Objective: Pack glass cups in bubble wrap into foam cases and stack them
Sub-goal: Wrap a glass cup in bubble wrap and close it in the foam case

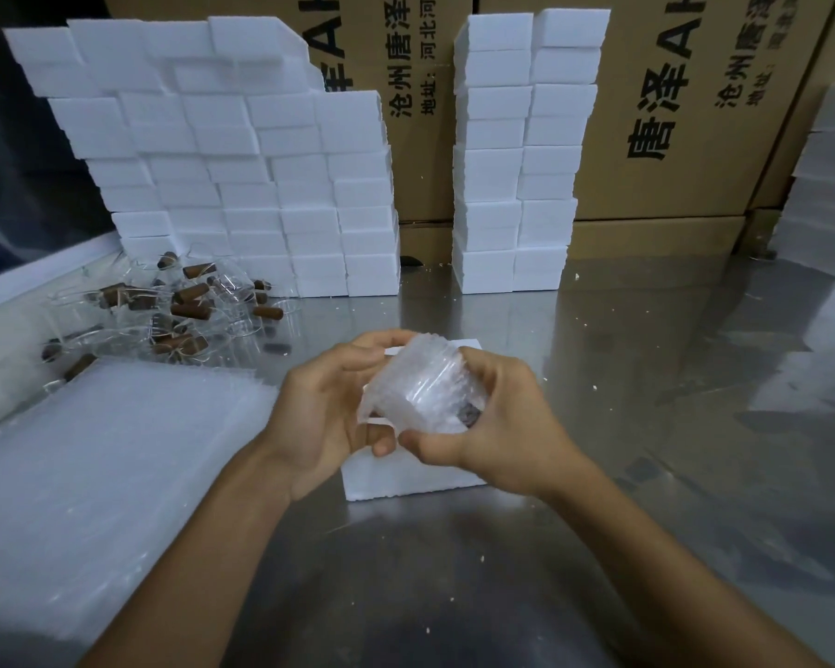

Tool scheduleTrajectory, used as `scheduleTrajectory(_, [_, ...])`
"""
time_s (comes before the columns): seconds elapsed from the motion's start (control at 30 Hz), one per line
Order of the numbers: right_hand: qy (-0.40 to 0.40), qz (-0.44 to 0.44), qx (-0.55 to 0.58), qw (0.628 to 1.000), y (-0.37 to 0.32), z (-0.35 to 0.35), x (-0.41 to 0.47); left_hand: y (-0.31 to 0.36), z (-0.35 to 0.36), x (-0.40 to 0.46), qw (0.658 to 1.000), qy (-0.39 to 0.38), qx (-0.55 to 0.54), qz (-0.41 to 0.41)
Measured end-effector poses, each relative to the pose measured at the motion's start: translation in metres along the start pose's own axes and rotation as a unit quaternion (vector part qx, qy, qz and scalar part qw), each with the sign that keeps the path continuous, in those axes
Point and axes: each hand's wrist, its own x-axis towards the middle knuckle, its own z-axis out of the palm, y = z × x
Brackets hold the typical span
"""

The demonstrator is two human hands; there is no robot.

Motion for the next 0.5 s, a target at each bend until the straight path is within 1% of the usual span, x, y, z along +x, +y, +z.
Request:
scheduleTrajectory(0.1, [-0.04, 0.02, 0.061, 0.997, -0.004, -0.007, 0.0, -0.005, -0.004, -0.001, 0.999, -0.041, -0.007, 0.004])
scheduleTrajectory(0.2, [-0.034, 0.067, 0.105, 0.992, -0.003, -0.01, 0.002, -0.009, -0.006, -0.001, 0.998, -0.051, -0.006, 0.024])
scheduleTrajectory(0.3, [-0.049, 0.124, 0.157, 0.978, -0.001, -0.012, 0.005, -0.009, -0.005, 0.0, 0.998, -0.031, 0.034, 0.037])
scheduleTrajectory(0.37, [-0.056, 0.156, 0.194, 0.967, -0.001, -0.012, 0.006, -0.009, -0.002, 0.002, 0.998, -0.004, 0.063, 0.028])
scheduleTrajectory(0.43, [-0.035, 0.184, 0.246, 0.951, 0.0, -0.011, 0.007, -0.012, 0.0, 0.004, 0.997, 0.028, 0.068, 0.015])
scheduleTrajectory(0.5, [-0.014, 0.208, 0.289, 0.934, 0.001, -0.011, 0.008, -0.014, 0.002, 0.005, 0.997, 0.044, 0.056, 0.003])
